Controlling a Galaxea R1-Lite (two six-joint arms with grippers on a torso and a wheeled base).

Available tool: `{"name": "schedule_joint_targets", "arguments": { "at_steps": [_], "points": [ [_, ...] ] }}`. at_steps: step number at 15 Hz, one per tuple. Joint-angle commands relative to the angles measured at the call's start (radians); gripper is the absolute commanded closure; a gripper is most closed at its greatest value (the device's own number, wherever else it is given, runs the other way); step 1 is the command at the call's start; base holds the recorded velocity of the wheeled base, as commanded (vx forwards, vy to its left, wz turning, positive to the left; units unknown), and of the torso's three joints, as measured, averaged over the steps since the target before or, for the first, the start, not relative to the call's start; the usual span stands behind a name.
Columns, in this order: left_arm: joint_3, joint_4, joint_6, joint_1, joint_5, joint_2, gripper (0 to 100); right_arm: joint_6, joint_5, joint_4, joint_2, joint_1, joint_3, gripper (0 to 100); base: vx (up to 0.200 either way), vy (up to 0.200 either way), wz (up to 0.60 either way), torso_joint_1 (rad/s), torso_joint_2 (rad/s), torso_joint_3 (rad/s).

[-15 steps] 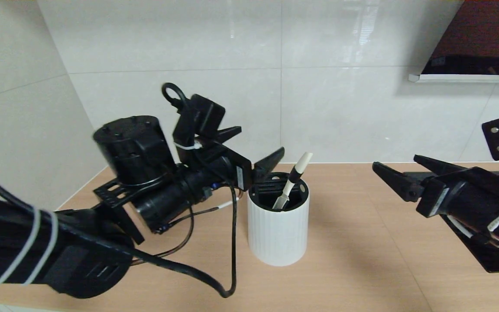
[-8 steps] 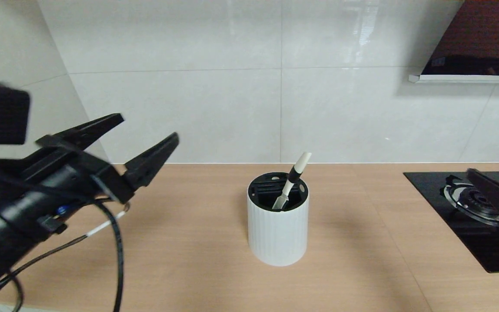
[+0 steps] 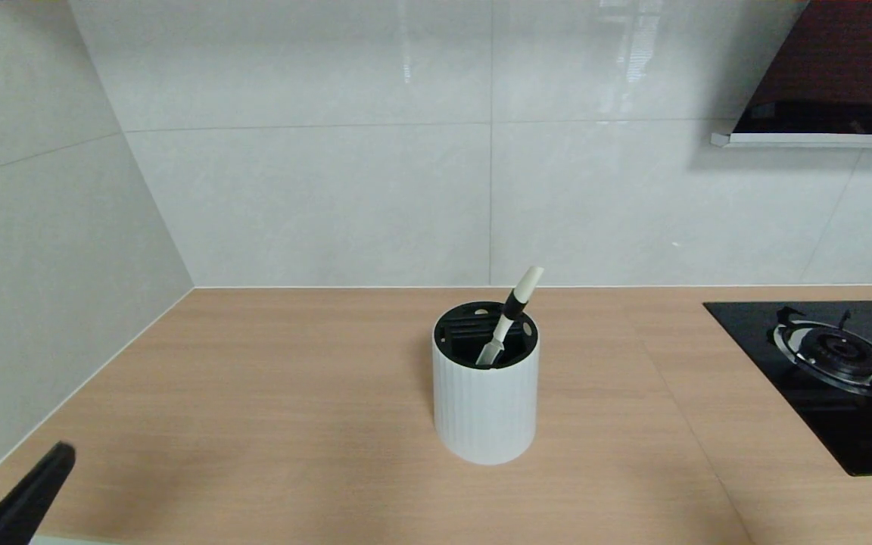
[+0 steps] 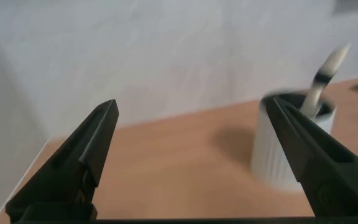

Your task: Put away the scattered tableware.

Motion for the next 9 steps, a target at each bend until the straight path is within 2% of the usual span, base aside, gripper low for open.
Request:
{"name": "schedule_joint_targets", "arguments": {
  "at_steps": [1,2,3,4,5,7,8,9],
  "points": [
    [0.055,0.297,-0.009,0.137,-0.01,-0.41,0,0.002,-0.017,0.034,-0.134,-0.059,-0.051,0,0.0,0.0,0.0,0.0,0.0,0.0],
    [0.1,0.323,-0.014,0.192,-0.054,-0.488,0,-0.001,-0.019,0.032,-0.134,-0.059,-0.034,0,0.0,0.0,0.0,0.0,0.0,0.0],
    [0.109,0.362,-0.043,0.226,-0.077,-0.548,0,0.005,-0.022,0.032,-0.136,-0.078,-0.034,0,0.0,0.0,0.0,0.0,0.0,0.0],
    [0.109,0.395,-0.06,0.226,-0.077,-0.548,0,0.01,-0.013,0.037,-0.148,-0.13,-0.031,0,0.0,0.0,0.0,0.0,0.0,0.0],
    [0.109,0.409,-0.069,0.226,-0.045,-0.548,0,0.007,0.03,0.054,-0.199,-0.196,0.021,0,0.0,0.0,0.0,0.0,0.0,0.0],
    [0.109,0.581,-0.08,0.226,-0.028,-0.548,0,0.011,0.017,0.049,-0.223,-0.194,0.113,0,0.0,0.0,0.0,0.0,0.0,0.0],
    [0.107,0.601,-0.101,0.226,-0.03,-0.548,0,0.021,-0.002,0.037,-0.232,-0.19,0.143,0,0.0,0.0,0.0,0.0,0.0,0.0],
    [0.109,0.579,-0.122,0.226,-0.035,-0.548,0,0.03,-0.002,0.02,-0.232,-0.188,0.171,0,0.0,0.0,0.0,0.0,0.0,0.0]
  ]
}}
